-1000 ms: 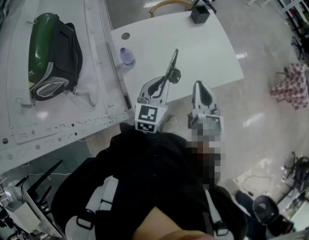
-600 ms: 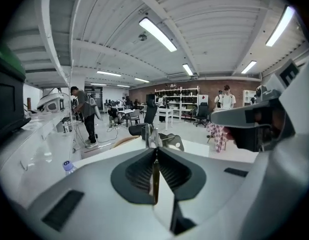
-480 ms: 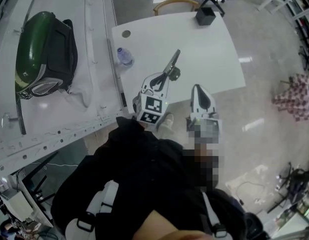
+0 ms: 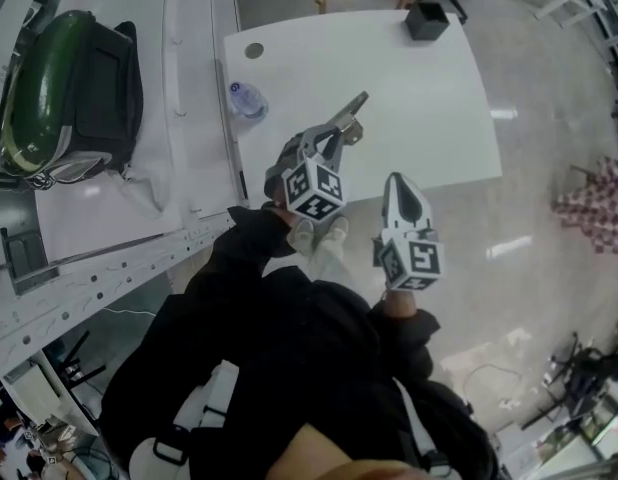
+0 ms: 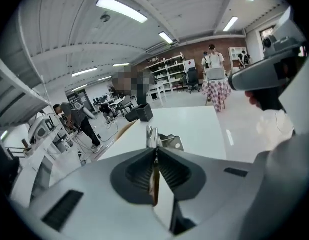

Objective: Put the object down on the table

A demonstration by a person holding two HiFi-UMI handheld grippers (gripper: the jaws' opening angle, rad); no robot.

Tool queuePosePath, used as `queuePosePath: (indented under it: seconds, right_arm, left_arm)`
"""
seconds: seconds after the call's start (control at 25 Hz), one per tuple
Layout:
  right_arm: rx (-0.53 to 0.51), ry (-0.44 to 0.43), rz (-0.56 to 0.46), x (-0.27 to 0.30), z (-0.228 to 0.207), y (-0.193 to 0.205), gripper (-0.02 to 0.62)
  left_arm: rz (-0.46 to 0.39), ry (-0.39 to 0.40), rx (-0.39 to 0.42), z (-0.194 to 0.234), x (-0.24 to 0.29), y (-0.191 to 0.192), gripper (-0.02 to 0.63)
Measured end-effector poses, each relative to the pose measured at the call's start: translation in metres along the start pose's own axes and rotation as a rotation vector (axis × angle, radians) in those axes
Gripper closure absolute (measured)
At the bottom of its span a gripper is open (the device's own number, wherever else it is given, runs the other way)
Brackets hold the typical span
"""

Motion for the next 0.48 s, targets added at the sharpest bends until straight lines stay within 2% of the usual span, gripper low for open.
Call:
queuePosePath:
  seconds: [0.28, 0.48]
  right_arm:
    - [0.010, 0.005, 0.007, 0.006, -0.008, 0.009, 0.603]
    - [0.008, 0.000, 0.042, 0.008, -0.011, 0.019, 0.603]
  left_arm:
    - [0.115, -0.027, 0.128, 0.003, 0.037, 0.026, 0.578]
    - [0.191, -0.029, 0.152, 0.004, 0.058, 0.047, 0.578]
Point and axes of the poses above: the fingertips, and each gripper's own axes: x forward along the fingers, z to its left, y out of its underside, the point moved 7 cm from there along -x, backward along the fingers, and after that the axes turned 2 degrees about x, right-handed, at the moved point
